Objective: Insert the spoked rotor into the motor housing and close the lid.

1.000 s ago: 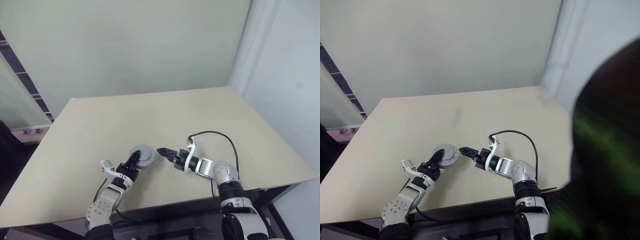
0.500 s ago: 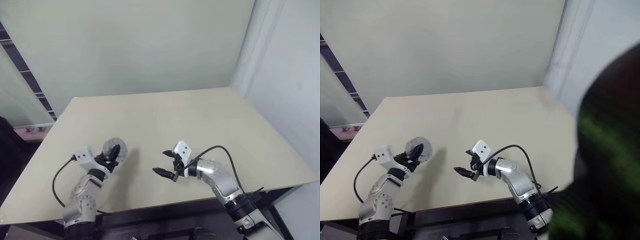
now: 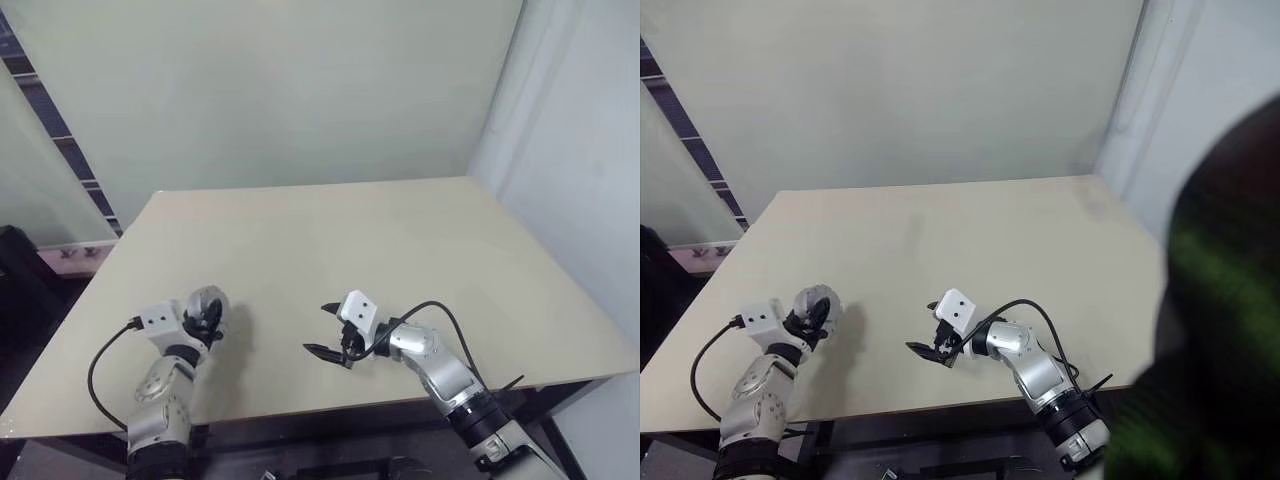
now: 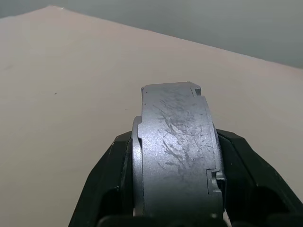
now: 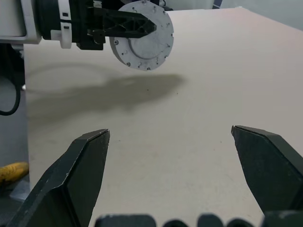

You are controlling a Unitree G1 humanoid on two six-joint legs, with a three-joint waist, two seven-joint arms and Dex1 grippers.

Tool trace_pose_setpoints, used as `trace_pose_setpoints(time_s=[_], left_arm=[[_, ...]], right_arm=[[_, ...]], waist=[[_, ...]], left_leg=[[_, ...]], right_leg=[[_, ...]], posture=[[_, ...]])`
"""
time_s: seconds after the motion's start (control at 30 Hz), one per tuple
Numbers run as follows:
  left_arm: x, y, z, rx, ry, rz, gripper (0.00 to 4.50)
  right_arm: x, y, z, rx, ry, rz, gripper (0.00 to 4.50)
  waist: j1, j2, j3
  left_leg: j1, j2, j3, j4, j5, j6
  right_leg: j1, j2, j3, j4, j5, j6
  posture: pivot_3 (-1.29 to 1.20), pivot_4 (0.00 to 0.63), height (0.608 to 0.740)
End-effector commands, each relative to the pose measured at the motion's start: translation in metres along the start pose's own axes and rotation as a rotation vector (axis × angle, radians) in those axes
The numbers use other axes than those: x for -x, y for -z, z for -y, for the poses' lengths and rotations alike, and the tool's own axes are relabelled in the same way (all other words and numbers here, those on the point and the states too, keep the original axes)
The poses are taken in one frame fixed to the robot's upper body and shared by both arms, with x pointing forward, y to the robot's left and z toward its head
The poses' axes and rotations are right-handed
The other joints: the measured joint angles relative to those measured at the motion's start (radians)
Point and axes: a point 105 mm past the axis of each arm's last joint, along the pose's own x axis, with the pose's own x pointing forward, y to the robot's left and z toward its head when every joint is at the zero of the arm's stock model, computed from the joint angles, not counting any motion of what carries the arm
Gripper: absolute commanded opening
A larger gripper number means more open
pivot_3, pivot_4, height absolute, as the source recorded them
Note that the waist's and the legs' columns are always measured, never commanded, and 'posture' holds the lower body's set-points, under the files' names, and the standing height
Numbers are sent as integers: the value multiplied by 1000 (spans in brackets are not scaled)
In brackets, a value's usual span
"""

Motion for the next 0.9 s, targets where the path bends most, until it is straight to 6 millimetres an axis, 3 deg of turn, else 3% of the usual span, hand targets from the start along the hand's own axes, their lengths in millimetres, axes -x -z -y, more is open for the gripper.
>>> trace_pose_setpoints(time_s=[0.03, 0.17, 0.4, 0.7, 0.9], left_arm=[[-9, -25, 2, 24, 0, 85, 2018], [-11, -14, -4, 34, -48, 34, 2018], [-8, -6, -19, -8, -125, -19, 4391], [26, -29, -48, -204, -197, -22, 4455], [41, -52, -46, -239, -176, 16, 4455]], right_arm=[[-2, -11, 3, 29, 11, 30, 4500], [-3, -10, 5, 30, 18, 24, 4500], [-3, -6, 8, 31, 30, 6, 4500], [1, -5, 20, 10, 82, 9, 4500], [10, -2, 31, -13, 133, 9, 4500]], waist=[[1, 0, 0], [10, -1, 0], [15, -1, -1], [15, -1, 0], [15, -1, 0]], left_leg=[[0, 0, 0, 0, 0, 0], [1, 0, 0, 0, 0, 0], [2, 0, 0, 0, 0, 0], [2, 1, 0, 0, 0, 0], [2, 0, 0, 1, 0, -1]], right_leg=[[0, 0, 0, 0, 0, 0], [1, 0, 0, 0, 0, 0], [1, 0, 0, 1, 0, -1], [1, 0, 0, 2, 1, -1], [1, 0, -1, 2, 0, -1]], posture=[[0, 0, 740], [0, 0, 740], [0, 0, 740], [0, 0, 740], [0, 0, 740]])
